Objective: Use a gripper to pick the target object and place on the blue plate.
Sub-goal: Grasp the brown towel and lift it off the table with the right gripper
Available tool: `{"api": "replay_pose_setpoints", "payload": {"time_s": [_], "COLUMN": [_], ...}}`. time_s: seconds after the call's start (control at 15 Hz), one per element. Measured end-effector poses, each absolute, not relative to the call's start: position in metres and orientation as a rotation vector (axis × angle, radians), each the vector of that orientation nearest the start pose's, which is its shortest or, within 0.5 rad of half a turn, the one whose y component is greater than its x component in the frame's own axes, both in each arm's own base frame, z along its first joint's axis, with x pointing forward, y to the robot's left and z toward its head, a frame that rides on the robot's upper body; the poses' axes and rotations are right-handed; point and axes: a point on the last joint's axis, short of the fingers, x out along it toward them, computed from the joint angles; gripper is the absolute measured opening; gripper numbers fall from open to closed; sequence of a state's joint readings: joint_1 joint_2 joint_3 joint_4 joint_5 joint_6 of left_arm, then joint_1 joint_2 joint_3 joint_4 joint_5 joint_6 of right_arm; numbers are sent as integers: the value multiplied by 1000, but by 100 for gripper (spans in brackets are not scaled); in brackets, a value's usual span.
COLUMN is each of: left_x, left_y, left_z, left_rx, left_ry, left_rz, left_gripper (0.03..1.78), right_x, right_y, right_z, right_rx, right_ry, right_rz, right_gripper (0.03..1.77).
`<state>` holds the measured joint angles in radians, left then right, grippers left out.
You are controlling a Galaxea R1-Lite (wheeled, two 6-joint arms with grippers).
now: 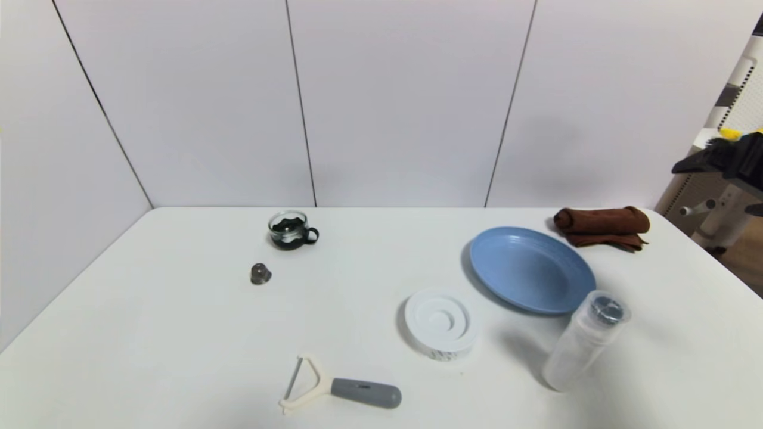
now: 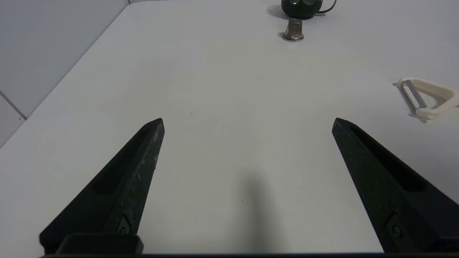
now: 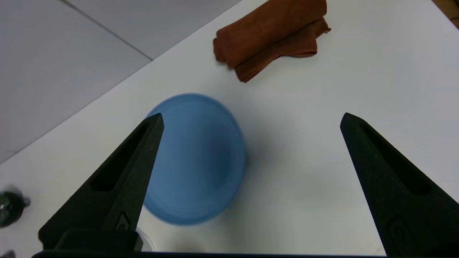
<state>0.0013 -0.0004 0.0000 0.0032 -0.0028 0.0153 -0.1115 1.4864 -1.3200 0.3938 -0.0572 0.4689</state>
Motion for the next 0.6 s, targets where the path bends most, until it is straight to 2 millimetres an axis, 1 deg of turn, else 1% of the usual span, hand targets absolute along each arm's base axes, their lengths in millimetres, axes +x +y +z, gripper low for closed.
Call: {"api": "replay_pose_setpoints", "payload": {"time_s": [0.13, 0.2, 0.4, 0.6], "left_x": [-23, -23, -23, -23], "left_y": [0, 0, 0, 0], "left_z": [75, 75, 75, 75], "left_rx": [15, 15, 15, 15], "left_ry": [2, 2, 2, 3], "left_rz": [-2, -2, -2, -2], "left_gripper": [169, 169, 169, 169], "right_x": [277, 290, 322, 350], "right_y": [-32, -33, -31, -23], "right_z": [282, 277, 262, 247], "right_rx": [475, 470, 472, 504], "right_ry": [564, 606, 715, 731], "right_rz": [-347, -381, -527, -645], "right_gripper": [170, 170, 170, 170]}}
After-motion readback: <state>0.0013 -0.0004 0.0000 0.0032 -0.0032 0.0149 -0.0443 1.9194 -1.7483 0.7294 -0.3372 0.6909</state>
